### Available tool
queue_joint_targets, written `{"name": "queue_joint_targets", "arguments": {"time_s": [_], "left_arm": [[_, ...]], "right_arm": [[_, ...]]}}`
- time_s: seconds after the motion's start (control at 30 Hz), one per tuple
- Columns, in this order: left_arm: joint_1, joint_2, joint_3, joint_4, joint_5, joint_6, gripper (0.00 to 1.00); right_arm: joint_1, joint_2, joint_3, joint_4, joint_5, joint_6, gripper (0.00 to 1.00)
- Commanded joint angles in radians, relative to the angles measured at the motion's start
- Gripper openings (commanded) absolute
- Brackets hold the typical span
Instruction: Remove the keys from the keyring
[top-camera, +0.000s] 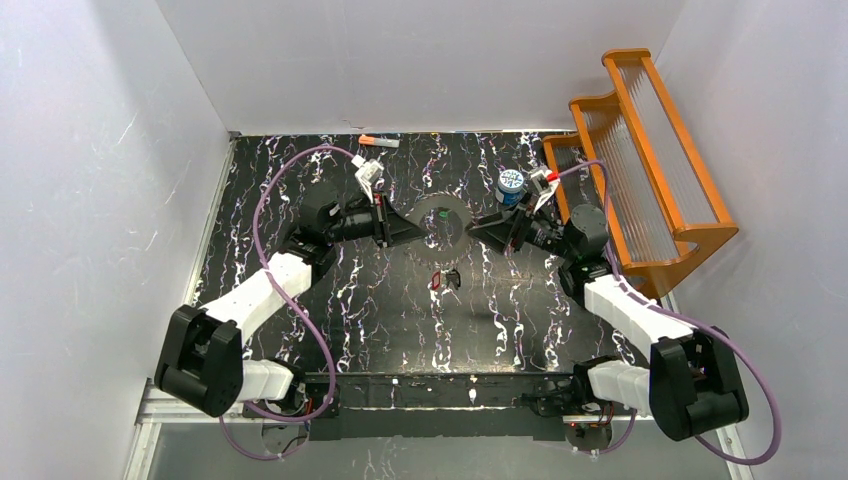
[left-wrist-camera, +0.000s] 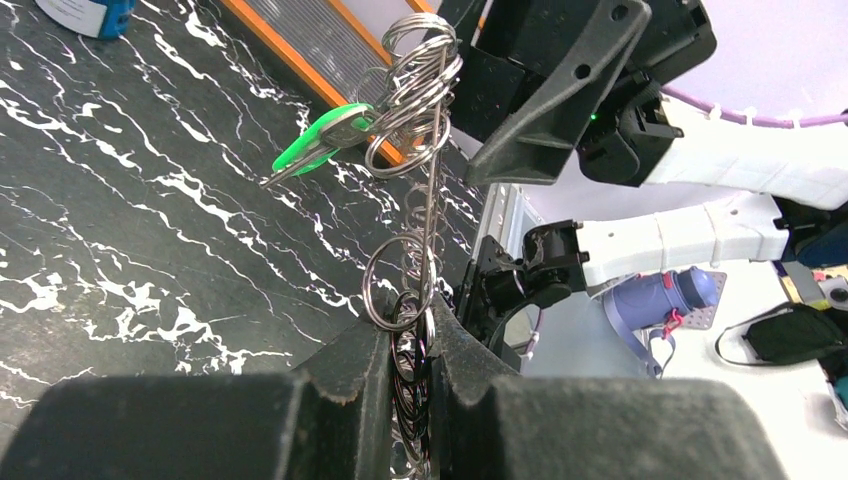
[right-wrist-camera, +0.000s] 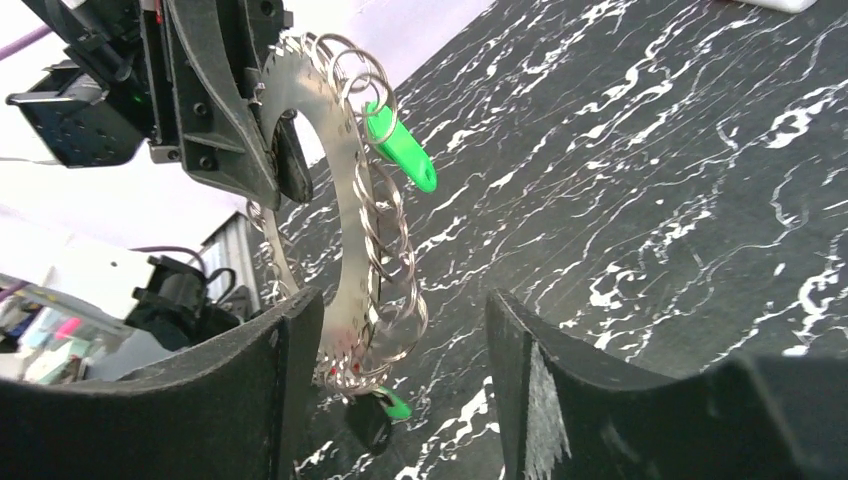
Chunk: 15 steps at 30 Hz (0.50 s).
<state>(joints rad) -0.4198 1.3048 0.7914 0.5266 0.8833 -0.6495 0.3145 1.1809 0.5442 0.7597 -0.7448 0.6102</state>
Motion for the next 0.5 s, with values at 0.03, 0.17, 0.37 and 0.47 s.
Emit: {"name": "queue_joint_targets", "arguments": {"time_s": [0.03,0.17,0.37,0.47], "left_arm": [[0.037,-0.072,-0.010,0.045,-0.037,-0.025,0.00],[0.054,-0.081,-0.015,0.044,-0.056,-0.038,0.00],[0.061,-0.094,-0.015,0.044,-0.060,-0.042,0.00],[0.062,-0.096,-0.016,0.046,-0.059,-0.042,0.00]], "right_arm": [[0.022,-0.074,-0.031,-0.053,0.094,-0.133,0.72],[0.090,-0.113,-0.096,-0.049,0.183,-0.202,0.75],[0.221,-0.096,-0.191,0.080,0.278,-0.277,0.73],[0.266,-0.048,-0.209,0.163,0.300,-0.285,0.71]]}}
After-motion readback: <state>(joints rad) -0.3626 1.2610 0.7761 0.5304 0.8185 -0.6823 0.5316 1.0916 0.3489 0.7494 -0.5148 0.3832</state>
